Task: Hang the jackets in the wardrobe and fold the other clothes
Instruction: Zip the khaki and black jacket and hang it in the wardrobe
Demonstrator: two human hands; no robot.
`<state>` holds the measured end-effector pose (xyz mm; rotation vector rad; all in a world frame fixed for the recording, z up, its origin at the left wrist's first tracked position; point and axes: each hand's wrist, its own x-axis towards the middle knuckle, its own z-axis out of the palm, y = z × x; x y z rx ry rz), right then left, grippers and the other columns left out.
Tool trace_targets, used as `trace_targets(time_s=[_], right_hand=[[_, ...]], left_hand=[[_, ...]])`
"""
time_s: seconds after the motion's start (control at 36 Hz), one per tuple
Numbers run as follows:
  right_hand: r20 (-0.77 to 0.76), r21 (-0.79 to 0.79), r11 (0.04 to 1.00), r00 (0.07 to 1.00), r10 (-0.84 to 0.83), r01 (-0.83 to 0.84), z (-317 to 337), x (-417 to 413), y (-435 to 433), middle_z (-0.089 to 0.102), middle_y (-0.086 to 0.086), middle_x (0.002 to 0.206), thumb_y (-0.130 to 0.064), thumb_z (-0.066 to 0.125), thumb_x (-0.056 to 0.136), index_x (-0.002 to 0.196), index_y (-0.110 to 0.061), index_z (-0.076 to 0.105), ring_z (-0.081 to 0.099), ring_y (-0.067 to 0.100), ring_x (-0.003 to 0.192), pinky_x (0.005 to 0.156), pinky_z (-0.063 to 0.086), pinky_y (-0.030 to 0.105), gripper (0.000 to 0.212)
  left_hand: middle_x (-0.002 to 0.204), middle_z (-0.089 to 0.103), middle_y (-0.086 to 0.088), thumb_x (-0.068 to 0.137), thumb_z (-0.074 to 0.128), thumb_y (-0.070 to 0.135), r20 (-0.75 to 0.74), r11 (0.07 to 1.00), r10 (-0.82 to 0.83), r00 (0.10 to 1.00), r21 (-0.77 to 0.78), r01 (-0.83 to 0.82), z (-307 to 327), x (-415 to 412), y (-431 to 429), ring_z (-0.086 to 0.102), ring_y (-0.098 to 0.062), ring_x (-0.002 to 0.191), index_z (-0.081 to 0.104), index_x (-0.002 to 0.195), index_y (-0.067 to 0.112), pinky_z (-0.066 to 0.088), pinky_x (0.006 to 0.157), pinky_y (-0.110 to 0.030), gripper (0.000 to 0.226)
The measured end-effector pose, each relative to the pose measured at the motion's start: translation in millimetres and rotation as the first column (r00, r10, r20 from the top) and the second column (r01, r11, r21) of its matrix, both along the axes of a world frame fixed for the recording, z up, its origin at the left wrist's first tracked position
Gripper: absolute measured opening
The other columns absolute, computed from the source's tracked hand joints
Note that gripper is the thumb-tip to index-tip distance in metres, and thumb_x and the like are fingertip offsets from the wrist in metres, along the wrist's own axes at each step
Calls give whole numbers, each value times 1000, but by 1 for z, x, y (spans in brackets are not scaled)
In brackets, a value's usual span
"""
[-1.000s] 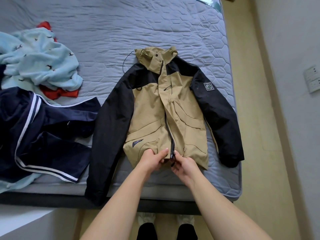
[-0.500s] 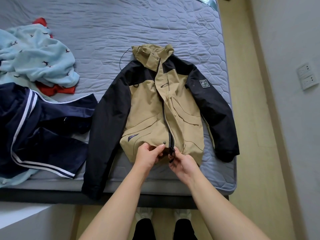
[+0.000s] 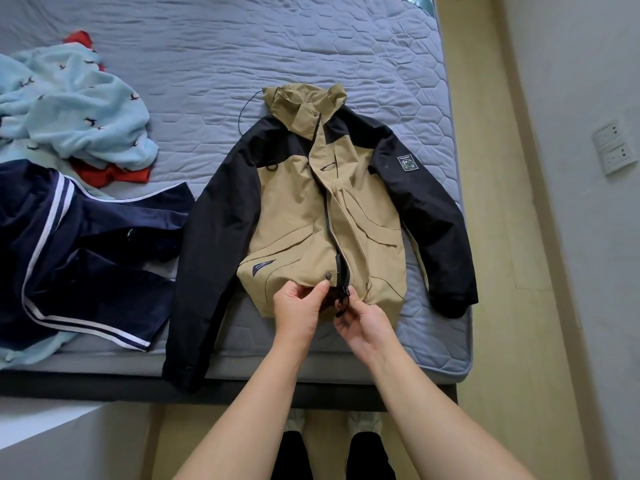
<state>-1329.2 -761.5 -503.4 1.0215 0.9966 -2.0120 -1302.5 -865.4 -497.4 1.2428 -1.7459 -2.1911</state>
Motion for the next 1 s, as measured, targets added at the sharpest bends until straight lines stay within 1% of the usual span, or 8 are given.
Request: trace_targets(time_s=[0.08, 0.31, 0.44, 0.53, 0.67, 0.81, 0.92, 1.0], right_hand=[[7, 0, 1000, 1000, -15, 15, 1, 1, -2, 69, 1, 66, -12, 56, 94, 87, -7, 64, 64, 9, 58, 64, 48, 27, 12], [-11, 28, 999, 1000, -20, 20, 4, 4, -6, 69, 1, 65, -12, 55, 94, 87, -7, 63, 62, 12, 67, 63, 48, 26, 12], [-29, 27, 999, 999, -46, 46, 6, 5, -8, 69, -1, 63, -10, 54, 95, 83, -7, 64, 64, 7, 59, 59, 48, 23, 15], [-29, 47, 998, 998, -51, 52, 6, 6, -9, 70, -1, 63, -10, 55, 94, 83, -8, 64, 65, 7, 59, 57, 49, 23, 14], [-19, 87, 992, 996, -88, 90, 3, 6, -11, 71, 1, 66, -10, 59, 93, 85, -6, 64, 65, 13, 68, 61, 52, 26, 9], [-15, 98, 990, 995, -102, 103, 0, 6, -9, 72, 4, 68, -9, 59, 93, 87, -4, 63, 70, 12, 62, 53, 54, 24, 9], [5, 87, 989, 992, -123, 122, -1, 9, -8, 71, 3, 64, -7, 59, 92, 84, -4, 62, 69, 10, 57, 48, 52, 21, 10], [13, 86, 987, 990, -137, 135, -2, 9, -9, 72, 4, 66, -7, 58, 93, 85, -4, 63, 69, 11, 58, 49, 52, 22, 10]], left_hand=[[82, 74, -2, 80, 74, 8, 0, 1000, 15, 1000, -18, -15, 2, 1, 2, 70, -13, 81, 70, 82, 13, 57, 73, -27, 7], [76, 73, 6, 81, 72, 5, -33, 997, 12, 999, -80, -14, 2, 3, 4, 68, -3, 76, 69, 79, 18, 53, 66, -16, 13], [76, 71, 6, 82, 72, 7, -28, 983, 0, 1000, -183, -5, 0, 4, 6, 66, -1, 73, 67, 76, 22, 51, 65, -16, 16], [76, 70, 4, 82, 72, 9, -13, 976, 6, 1000, -219, -9, -1, 4, 8, 65, -3, 72, 67, 75, 21, 52, 66, -18, 14], [72, 70, 5, 81, 73, 11, 25, 967, -27, 999, -253, 32, -5, 5, 9, 64, -3, 68, 66, 73, 20, 54, 66, -22, 15], [75, 71, -4, 81, 72, 10, 64, 949, -87, 994, -298, 103, -9, 11, 8, 66, -17, 74, 67, 75, 15, 57, 72, -35, 9], [71, 70, -5, 80, 73, 11, 85, 933, -142, 986, -323, 162, -12, 15, 5, 63, -14, 67, 66, 73, 12, 55, 69, -36, 9], [70, 70, -5, 80, 73, 10, 94, 922, -184, 978, -328, 205, -11, 14, 2, 62, -13, 66, 67, 74, 12, 55, 67, -33, 8]])
